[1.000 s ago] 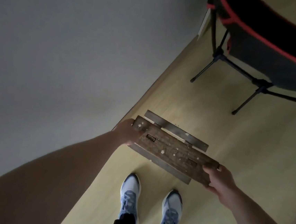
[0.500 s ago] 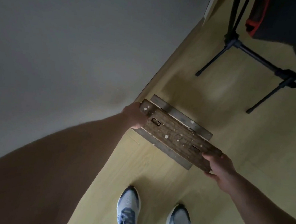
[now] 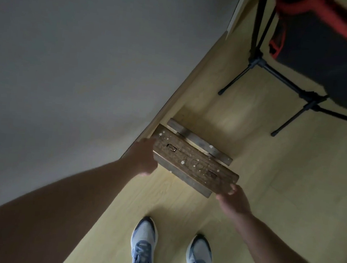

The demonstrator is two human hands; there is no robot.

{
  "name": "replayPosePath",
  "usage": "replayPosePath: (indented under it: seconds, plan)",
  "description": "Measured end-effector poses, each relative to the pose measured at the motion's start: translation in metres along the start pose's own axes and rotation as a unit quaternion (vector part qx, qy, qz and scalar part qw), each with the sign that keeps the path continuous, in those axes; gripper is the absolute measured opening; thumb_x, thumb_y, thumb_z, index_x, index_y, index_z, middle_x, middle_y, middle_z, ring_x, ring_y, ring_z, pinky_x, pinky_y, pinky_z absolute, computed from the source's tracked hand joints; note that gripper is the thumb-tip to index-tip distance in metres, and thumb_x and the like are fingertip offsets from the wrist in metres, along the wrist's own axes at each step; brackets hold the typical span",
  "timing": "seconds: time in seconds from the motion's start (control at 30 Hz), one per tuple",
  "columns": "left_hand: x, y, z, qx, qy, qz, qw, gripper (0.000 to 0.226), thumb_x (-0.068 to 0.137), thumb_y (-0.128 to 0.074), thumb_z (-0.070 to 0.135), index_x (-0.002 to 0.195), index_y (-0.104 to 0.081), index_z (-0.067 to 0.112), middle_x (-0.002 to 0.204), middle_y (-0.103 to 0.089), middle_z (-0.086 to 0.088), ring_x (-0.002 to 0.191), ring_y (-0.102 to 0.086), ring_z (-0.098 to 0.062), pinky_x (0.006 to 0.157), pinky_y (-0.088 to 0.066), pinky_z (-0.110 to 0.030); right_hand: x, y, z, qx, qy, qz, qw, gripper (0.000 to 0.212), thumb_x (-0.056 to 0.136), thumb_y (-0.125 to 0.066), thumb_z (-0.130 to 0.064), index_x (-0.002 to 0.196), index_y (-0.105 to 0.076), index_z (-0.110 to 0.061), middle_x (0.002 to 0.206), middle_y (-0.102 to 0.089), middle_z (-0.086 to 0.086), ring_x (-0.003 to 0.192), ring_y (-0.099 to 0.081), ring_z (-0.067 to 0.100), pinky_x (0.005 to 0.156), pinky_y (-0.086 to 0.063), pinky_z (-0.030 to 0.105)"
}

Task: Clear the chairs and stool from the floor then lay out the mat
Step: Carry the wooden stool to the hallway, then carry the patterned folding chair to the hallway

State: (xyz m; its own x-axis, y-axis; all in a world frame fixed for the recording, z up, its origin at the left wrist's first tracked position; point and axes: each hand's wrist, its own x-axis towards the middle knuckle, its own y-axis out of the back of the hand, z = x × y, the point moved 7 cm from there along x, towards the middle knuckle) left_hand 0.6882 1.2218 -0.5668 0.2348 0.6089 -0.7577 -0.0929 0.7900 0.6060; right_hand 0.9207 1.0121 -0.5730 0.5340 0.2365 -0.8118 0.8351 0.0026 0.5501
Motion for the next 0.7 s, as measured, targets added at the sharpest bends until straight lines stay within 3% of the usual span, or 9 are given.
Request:
replayPosePath:
  seconds: [0.13,0.4,0.53,0.7]
  plan:
    - [-0.078,0.002,0.005,0.026,-0.014,-0.051,0.998,0.076,0.085,-0.05,0.006,0.155,-0.032,0.027,0.161,-0.029,0.003,0.145,-0.033,-0.022,0.113,-0.037,-0.034,-0.087,0.008,-0.029,-0.064,0.083,-0.083,0.991,0.066,0.096,-0.057,-0.012,0.157,-0.031,-0.019,0.158,-0.037,0.009,0.142,-0.043,0.027,0.109,-0.042,0.035]
    - [-0.283,0.071,0.008,0.003,0.033,-0.049,0.998,0.066,0.087,-0.052,0.015,0.15,-0.038,0.026,0.157,-0.031,0.007,0.144,-0.028,-0.018,0.108,-0.042,-0.033,-0.274,0.074,-0.068,-0.111,0.161,-0.133,0.972,0.063,0.093,-0.05,-0.009,0.153,-0.037,-0.024,0.156,-0.038,0.001,0.14,-0.045,0.02,0.115,-0.038,0.032]
    - [-0.382,0.109,0.038,-0.073,0.046,-0.013,0.996,0.061,0.086,-0.056,0.015,0.145,-0.046,0.028,0.153,-0.036,0.01,0.137,-0.039,-0.017,0.103,-0.047,-0.035,-0.356,0.121,-0.086,-0.152,0.214,-0.134,0.956,0.063,0.093,-0.047,-0.005,0.153,-0.038,-0.022,0.156,-0.039,0.002,0.14,-0.044,0.021,0.116,-0.037,0.034]
    - [-0.494,0.142,0.055,-0.136,0.042,0.085,0.986,0.054,0.089,-0.055,0.014,0.141,-0.049,0.03,0.152,-0.037,0.012,0.138,-0.037,-0.015,0.109,-0.04,-0.031,-0.427,0.158,-0.084,-0.247,0.3,-0.165,0.906,0.067,0.092,-0.048,-0.002,0.155,-0.033,-0.019,0.159,-0.035,0.004,0.14,-0.044,0.022,0.113,-0.04,0.032]
